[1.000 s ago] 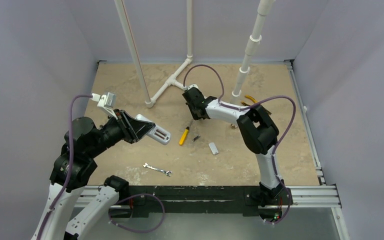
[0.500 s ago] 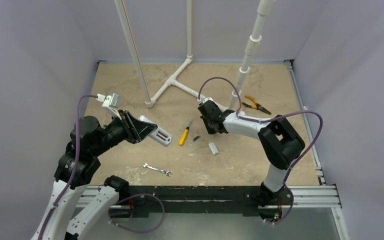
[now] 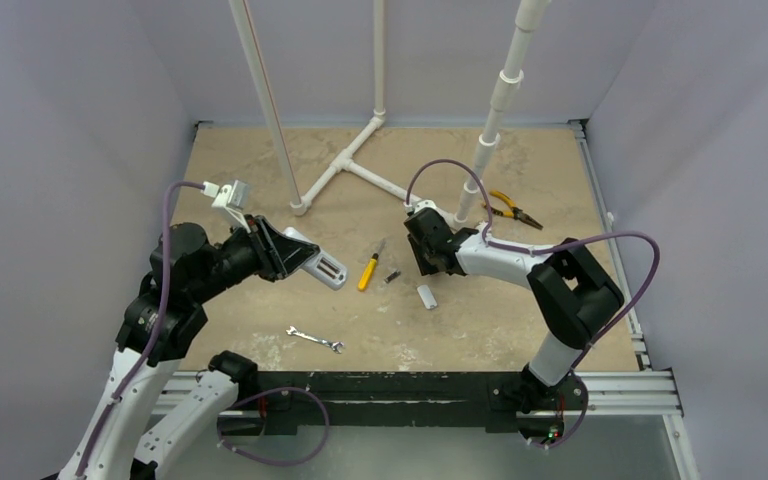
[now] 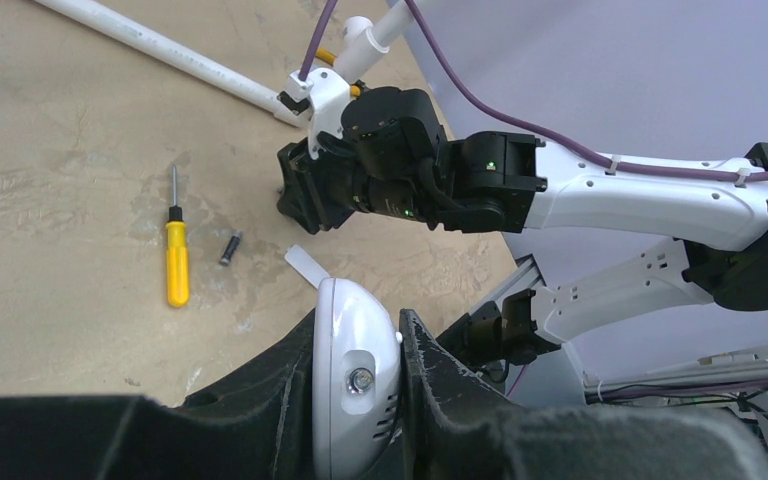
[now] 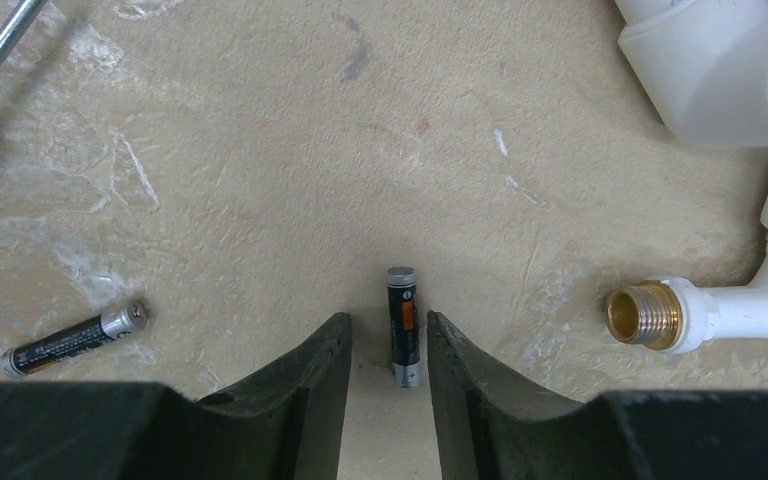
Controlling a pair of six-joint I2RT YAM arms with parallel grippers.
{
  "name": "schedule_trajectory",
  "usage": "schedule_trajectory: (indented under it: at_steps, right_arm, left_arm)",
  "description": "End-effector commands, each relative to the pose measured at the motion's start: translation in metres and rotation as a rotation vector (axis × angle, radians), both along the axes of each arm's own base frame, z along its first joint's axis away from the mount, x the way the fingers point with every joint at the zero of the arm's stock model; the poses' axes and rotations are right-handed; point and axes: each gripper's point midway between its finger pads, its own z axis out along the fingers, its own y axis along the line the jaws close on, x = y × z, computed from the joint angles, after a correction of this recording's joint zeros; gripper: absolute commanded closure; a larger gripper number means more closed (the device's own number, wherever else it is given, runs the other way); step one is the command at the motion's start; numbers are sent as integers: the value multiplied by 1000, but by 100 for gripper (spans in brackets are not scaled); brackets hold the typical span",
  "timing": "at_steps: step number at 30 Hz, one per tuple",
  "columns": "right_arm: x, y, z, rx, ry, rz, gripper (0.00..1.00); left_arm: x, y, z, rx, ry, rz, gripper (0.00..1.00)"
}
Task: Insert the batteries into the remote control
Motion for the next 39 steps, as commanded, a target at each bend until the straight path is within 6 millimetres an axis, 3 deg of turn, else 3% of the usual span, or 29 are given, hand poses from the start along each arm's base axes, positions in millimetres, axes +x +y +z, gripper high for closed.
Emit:
schedule_trajectory:
  at_steps: [1, 28, 39]
  right_arm:
    - [-19, -10, -9, -27, 73, -19, 66]
    - [-47, -29, -28, -18, 162, -131, 71]
    - [-48, -33, -34, 11, 171, -151, 76]
  left_arm:
    - [4, -2, 9, -10, -53, -9, 100]
    - [6, 2, 6, -10, -39, 21, 100]
    - [6, -2, 10, -27, -40, 6, 100]
